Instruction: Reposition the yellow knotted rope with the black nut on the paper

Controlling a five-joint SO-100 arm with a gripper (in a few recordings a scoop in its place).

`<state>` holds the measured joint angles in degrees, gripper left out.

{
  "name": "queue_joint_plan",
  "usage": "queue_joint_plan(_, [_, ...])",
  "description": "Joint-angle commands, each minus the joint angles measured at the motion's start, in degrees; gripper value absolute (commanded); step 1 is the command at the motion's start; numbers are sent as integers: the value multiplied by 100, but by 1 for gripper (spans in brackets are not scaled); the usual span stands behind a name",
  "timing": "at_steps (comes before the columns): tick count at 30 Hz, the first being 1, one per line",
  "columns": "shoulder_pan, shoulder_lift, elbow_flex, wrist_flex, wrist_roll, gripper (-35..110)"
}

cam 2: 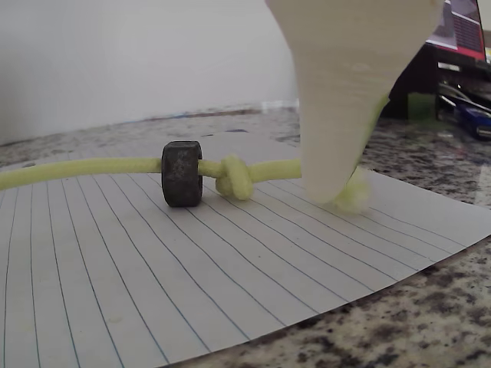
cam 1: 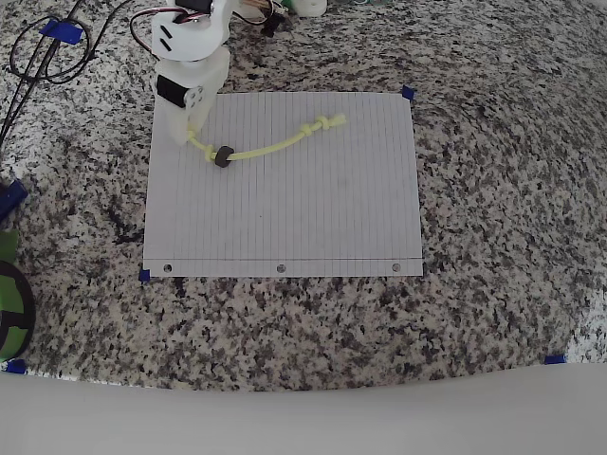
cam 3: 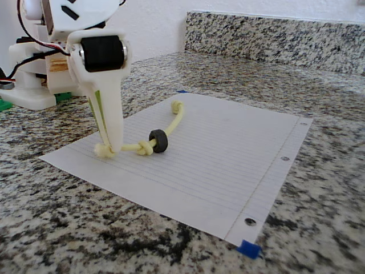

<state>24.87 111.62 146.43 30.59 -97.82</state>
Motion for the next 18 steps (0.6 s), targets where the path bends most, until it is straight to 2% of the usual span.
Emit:
queue_joint_plan(1, [35, -62, -281, 70, -53, 29])
queue_joint_plan(7, [62, -167, -334, 79, -53, 26])
queue_joint_plan(13, [79, -185, -352, 44, -53, 0])
queue_joint_plan(18, [79, -158, -352, 26, -53, 0])
